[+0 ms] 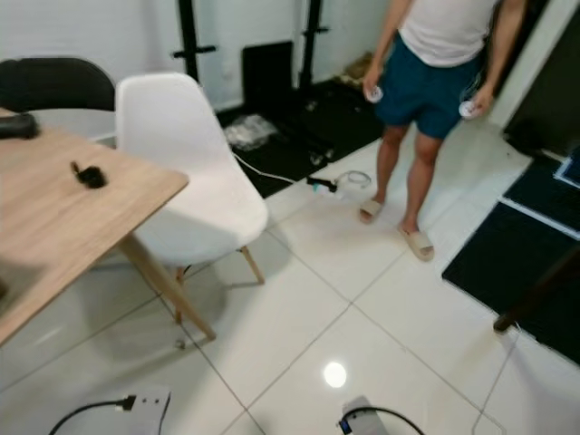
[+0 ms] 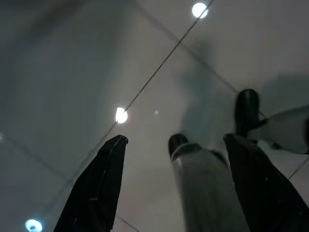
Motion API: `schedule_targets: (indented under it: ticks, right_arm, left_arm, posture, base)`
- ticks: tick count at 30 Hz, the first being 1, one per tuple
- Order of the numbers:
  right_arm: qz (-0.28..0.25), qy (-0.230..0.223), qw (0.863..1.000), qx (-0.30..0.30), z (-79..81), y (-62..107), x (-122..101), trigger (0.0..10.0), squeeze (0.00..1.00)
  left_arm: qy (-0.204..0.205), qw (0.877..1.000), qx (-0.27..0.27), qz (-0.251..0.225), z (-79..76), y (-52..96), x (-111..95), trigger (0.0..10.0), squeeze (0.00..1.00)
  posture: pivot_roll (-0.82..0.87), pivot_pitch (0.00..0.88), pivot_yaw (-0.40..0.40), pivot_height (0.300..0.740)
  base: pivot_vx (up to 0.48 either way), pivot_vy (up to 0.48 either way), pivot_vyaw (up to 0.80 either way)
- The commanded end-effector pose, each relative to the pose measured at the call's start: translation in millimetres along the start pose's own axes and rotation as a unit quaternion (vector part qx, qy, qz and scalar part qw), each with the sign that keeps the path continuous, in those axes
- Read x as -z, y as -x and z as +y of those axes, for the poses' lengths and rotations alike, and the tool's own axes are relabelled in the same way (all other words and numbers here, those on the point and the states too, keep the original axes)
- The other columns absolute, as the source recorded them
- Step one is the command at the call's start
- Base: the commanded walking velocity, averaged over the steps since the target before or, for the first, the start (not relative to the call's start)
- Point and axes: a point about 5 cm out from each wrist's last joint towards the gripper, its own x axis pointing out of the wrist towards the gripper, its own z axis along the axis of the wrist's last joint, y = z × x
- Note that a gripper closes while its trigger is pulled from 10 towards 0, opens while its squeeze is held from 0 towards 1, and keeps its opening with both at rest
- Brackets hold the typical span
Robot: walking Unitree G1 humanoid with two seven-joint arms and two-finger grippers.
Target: Picking trash to rubbish bin
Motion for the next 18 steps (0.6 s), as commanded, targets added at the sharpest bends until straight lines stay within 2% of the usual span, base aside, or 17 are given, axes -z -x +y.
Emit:
schedule_targets:
  ticks: [1,18]
  right_arm:
    - [0.013,0.000,1.000,-0.003,1.2,0.5,7.7,10.0,0.00]
    - [0.009,0.009,1.000,-0.002,-0.5,0.3,4.1,10.0,0.00]
  left_arm:
    - [-0.005,1.000,0.004,0.005,-2.9,-0.2,2.3,10.0,0.00]
    - [-0.002,1.000,0.001,0.005,-3.2,-0.3,2.5,10.0,0.00]
  posture:
    - [0.11,0.035,-0.039,0.740]
    - [0.12,0.028,-0.046,0.740]
  base:
    - [0.000,0.000,-0.80]
    - [0.000,0.000,-0.80]
